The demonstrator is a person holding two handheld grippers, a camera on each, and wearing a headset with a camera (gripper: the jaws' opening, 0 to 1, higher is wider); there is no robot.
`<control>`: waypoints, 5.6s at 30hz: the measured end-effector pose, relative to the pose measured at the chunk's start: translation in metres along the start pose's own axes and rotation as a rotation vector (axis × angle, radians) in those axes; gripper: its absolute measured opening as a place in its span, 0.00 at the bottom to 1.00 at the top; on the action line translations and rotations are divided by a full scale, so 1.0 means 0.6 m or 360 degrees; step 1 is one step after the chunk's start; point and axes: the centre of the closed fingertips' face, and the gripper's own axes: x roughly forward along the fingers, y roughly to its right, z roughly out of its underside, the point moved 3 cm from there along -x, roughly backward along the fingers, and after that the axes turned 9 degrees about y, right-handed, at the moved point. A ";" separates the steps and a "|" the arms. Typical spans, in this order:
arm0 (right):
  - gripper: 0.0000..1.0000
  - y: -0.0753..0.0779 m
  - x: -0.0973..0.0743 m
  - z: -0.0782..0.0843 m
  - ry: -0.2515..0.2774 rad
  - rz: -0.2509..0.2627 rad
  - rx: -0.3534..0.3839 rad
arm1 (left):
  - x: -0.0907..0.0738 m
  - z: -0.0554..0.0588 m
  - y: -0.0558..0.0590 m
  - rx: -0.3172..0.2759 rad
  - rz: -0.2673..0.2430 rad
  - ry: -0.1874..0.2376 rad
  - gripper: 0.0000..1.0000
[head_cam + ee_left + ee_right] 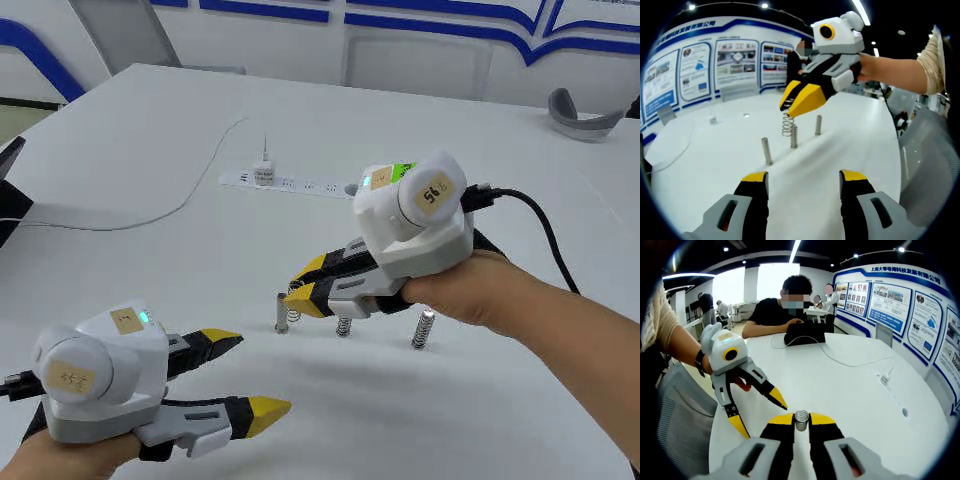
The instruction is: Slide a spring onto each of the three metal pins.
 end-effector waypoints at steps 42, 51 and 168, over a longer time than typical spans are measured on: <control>0.12 0.058 0.053 0.017 0.0011 0.0101 0.0114 | -0.004 0.016 -0.018 -0.0037 -0.0026 -0.0020 0.56; 0.12 0.054 0.051 0.019 -0.0002 0.0098 0.0125 | 0.001 0.017 -0.015 -0.0032 -0.0012 -0.0027 0.56; 0.24 -0.017 -0.115 0.159 -0.0043 0.0464 0.0271 | 0.004 0.001 -0.018 -0.0041 -0.0044 -0.0024 0.73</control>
